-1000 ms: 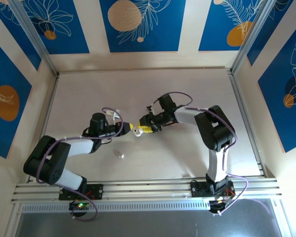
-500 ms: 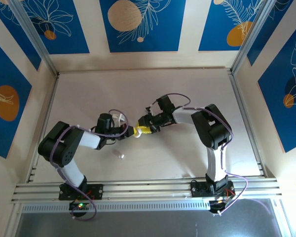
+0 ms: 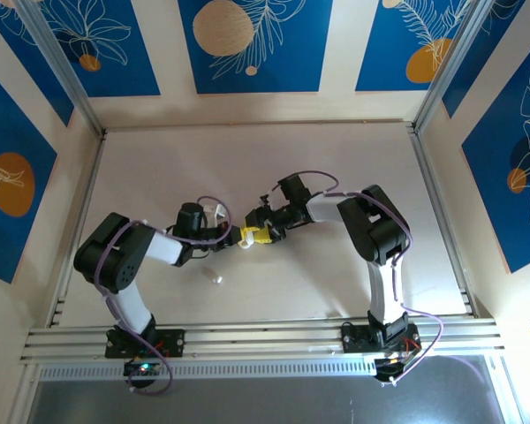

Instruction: Insert the wireless bluetooth earbuds into the charging case

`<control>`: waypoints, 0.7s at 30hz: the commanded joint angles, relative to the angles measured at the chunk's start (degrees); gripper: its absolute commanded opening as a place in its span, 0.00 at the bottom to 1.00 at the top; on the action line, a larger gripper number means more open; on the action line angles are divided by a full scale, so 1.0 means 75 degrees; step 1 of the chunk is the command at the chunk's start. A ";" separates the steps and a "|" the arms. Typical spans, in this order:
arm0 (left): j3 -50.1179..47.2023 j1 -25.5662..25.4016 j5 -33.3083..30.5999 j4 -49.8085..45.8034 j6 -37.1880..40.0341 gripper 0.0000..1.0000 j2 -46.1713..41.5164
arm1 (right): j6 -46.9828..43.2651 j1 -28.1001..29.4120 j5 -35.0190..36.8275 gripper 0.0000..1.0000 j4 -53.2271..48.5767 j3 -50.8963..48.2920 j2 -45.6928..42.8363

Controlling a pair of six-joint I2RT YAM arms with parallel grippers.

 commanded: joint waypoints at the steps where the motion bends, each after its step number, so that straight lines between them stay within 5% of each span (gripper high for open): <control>1: 0.0219 -0.0188 0.0223 0.0209 -0.0014 0.02 0.0143 | -0.0167 0.0113 0.0207 0.69 -0.0407 0.0118 -0.0125; 9: 0.0311 -0.0294 0.0217 0.0006 0.0103 0.03 0.0138 | -0.0427 0.0155 0.0804 0.81 -0.0905 -0.0037 -0.0564; 21: 0.0103 -0.0306 -0.0030 -0.0225 0.0395 0.07 -0.0630 | -0.0702 0.0257 0.1719 0.84 -0.1560 -0.0464 -0.1652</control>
